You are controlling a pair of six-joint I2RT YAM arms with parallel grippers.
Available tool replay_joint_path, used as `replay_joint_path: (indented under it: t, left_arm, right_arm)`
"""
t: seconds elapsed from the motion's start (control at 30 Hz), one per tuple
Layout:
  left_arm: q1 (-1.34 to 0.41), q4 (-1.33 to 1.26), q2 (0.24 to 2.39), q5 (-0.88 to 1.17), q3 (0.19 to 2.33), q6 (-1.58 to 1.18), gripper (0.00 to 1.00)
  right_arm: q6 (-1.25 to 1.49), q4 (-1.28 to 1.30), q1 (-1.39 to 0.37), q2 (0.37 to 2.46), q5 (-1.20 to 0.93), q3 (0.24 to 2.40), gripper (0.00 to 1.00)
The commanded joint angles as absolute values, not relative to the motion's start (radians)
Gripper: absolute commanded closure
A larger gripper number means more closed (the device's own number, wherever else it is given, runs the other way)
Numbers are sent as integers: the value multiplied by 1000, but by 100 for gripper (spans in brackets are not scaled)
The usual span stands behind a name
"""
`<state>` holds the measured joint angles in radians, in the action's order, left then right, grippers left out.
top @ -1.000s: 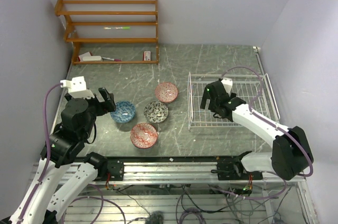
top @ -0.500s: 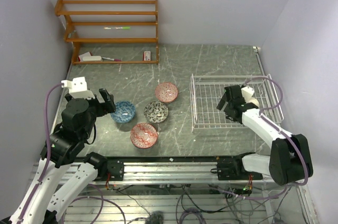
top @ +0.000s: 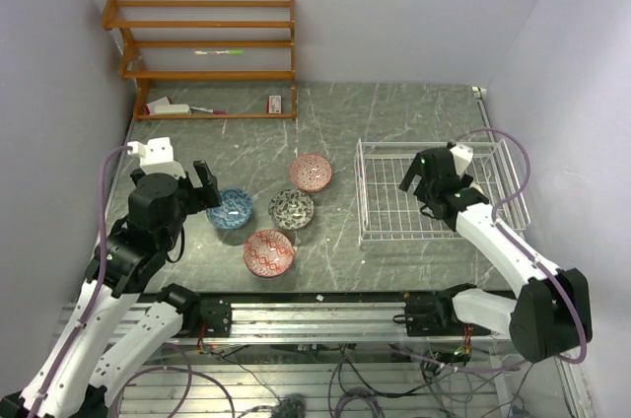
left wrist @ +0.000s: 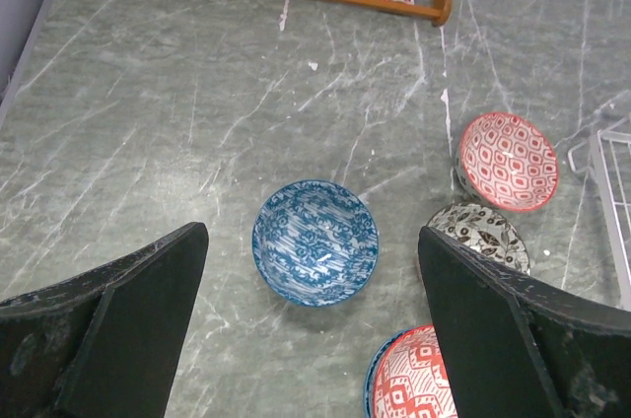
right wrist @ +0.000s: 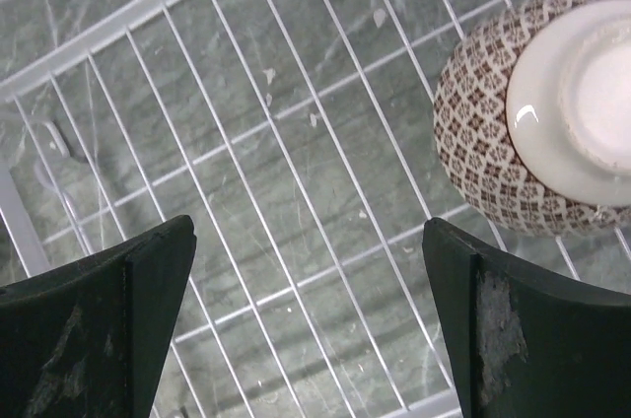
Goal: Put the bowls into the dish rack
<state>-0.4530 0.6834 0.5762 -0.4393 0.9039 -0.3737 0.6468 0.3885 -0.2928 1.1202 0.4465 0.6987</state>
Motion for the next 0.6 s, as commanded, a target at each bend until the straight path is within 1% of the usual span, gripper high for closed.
replay_joint_path:
  t: [0.0,0.2,0.33,0.43,0.57]
  left_arm:
    - [-445,690,621,-429,948,-390,1]
    - [-445,680,681,-422,994,-412,1]
    - [-445,649,710,-392,1009,-436,1]
    - [-445,609,719,-359,997,-452,1]
    - [-445,558,722,-337,971,-470,1]
  right_arm:
    - [649,391,-297,1211,500,776,0]
    - [662,396,-285,1299,543,810,0]
    - [642,396,-213,1331,543,811,0]
    - [622,369,-138,1317,505,792,0]
    - [633,341,-92,1278,485,752,0]
